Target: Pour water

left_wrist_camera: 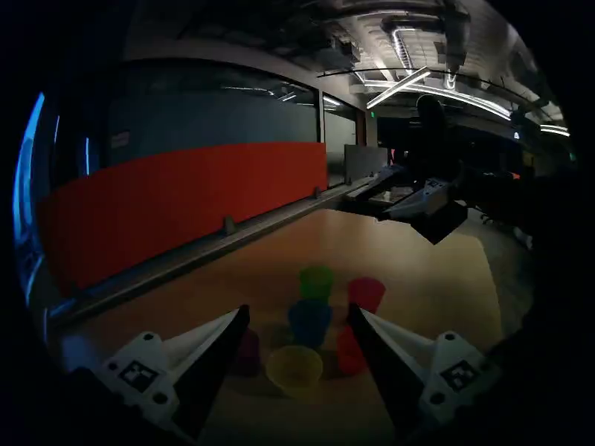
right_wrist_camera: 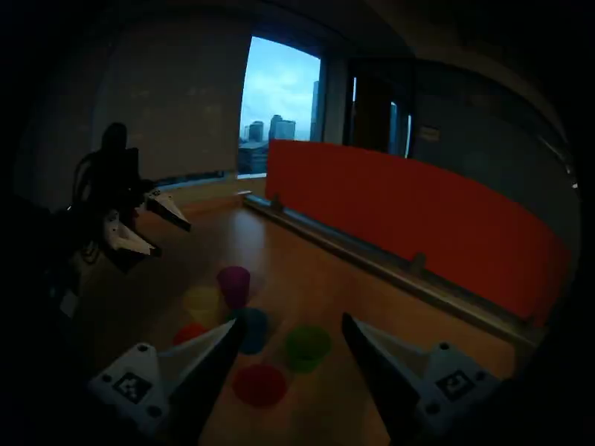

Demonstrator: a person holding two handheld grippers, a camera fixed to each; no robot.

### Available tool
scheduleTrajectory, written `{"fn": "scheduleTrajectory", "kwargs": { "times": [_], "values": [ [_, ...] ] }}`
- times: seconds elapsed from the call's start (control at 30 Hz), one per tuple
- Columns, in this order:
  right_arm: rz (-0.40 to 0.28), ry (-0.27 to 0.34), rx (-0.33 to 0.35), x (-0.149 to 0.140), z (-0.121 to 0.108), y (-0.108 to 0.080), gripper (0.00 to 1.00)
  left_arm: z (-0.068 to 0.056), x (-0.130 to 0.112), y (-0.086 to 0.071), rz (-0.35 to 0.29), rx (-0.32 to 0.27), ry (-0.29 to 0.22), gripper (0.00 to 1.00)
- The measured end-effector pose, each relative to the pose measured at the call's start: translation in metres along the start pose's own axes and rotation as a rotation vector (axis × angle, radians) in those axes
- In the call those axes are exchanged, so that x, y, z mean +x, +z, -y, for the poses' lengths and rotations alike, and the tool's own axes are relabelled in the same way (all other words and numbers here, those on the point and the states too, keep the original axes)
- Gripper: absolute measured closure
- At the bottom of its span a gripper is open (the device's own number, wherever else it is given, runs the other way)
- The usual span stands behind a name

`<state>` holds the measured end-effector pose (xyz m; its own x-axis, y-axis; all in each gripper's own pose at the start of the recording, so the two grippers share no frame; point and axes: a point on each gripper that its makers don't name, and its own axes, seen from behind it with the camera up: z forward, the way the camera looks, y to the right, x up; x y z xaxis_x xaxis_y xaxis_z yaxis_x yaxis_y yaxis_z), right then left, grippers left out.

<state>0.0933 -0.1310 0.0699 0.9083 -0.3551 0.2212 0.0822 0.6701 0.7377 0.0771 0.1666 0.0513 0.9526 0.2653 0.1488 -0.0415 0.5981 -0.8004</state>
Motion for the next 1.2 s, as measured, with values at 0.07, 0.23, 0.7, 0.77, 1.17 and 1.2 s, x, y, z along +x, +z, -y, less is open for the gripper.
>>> {"fn": "scheduleTrajectory", "kwargs": {
  "times": [0.07, 0.23, 0.7, 0.77, 1.17, 1.2],
  "values": [
    [0.01, -0.003, 0.001, -0.003, -0.001, 0.003, 0.01, -0.002, -0.002, 0.001, 0.002, -0.001, 0.014, 0.01],
    [0.047, -0.01, 0.005, -0.016, -0.006, 0.014, 0.01, -0.007, -0.003, 0.003, 0.005, -0.013, 0.026, 0.01],
    [0.155, -0.022, 0.024, -0.054, -0.015, 0.051, 0.01, -0.003, -0.016, 0.006, 0.018, -0.008, 0.009, 0.01],
    [0.17, -0.021, 0.026, -0.059, -0.016, 0.056, 0.01, -0.002, -0.017, 0.006, 0.019, -0.005, 0.008, 0.01],
    [0.237, -0.026, 0.034, -0.085, -0.02, 0.083, 0.0, 0.005, -0.024, 0.005, 0.02, 0.007, -0.003, 0.01],
    [0.241, -0.025, 0.034, -0.087, -0.02, 0.085, 0.0, 0.006, -0.025, 0.004, 0.02, 0.008, -0.004, 0.01]
  ]
}}
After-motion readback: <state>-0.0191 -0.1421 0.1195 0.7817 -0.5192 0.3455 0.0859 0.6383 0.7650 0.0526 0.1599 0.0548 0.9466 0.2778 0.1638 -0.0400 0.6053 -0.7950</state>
